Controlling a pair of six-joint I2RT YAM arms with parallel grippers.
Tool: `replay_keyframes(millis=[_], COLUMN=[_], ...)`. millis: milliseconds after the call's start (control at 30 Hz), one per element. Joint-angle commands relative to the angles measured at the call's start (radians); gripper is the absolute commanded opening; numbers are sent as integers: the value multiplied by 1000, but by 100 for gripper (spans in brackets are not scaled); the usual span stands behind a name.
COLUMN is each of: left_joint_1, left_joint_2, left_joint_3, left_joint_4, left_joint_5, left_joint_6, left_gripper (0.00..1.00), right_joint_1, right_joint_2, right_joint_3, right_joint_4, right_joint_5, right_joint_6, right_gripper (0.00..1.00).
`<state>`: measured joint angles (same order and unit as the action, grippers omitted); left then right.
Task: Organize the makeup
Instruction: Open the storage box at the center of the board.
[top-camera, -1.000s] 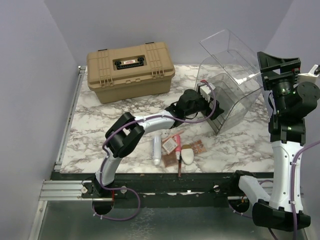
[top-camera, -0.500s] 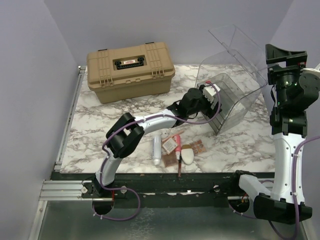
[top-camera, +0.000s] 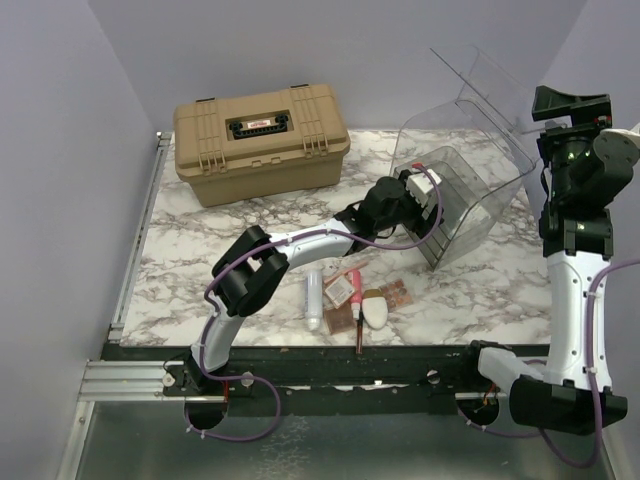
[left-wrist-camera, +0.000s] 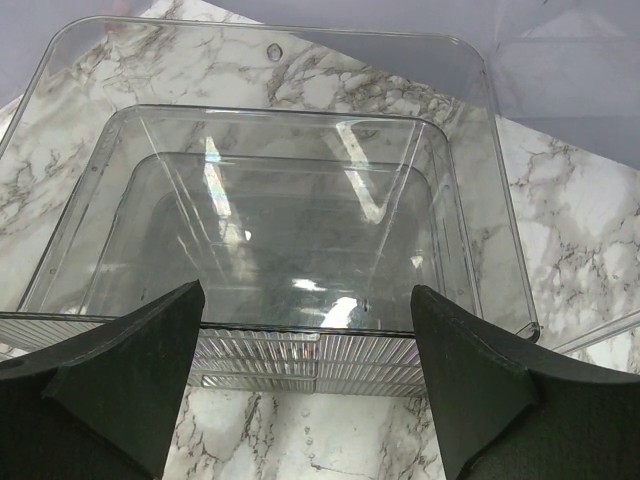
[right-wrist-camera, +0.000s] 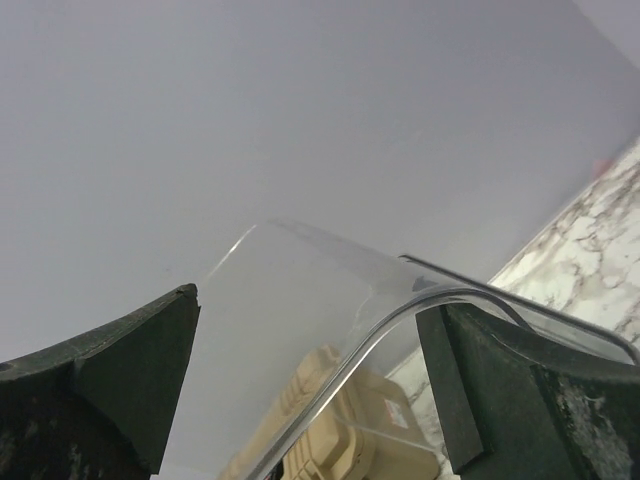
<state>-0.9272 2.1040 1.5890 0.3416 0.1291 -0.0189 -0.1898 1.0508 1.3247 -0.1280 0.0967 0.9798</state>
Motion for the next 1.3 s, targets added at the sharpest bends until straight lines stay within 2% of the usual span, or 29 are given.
replay_keyframes(millis=[0, 200, 433, 667, 867, 1133, 1267], left_joint_1=[8, 8, 7, 8, 8, 8, 8], left_joint_2=[22, 19, -1, -35, -52, -60, -117], left_joint_3=[-45, -47, -50, -36, -24, -23, -29], left_joint_4=[-200, -200, -200, -200, -199, -199, -184], left_joint_5=[-28, -16, -10, -13, -11, -8, 14], left_joint_6=[-34, -42, -62, -67, -73, -77, -95], left_gripper=[86, 86, 87, 88, 88, 88, 88], right_joint_1=[-10, -23, -36, -38, -46, -66, -74], right_joint_2=[46, 81, 103, 116, 125, 123, 117], right_joint_3=[62, 115, 154, 252, 299, 329, 311], right_joint_4=[-63, -113, -135, -196, -247, -248, -212], right_joint_5=[57, 3, -144, -180, -145, -260, -269], right_joint_6=[-90, -161, -199, -286, -344, -247, -187], right_gripper=[97, 99, 100, 100, 100, 100, 100])
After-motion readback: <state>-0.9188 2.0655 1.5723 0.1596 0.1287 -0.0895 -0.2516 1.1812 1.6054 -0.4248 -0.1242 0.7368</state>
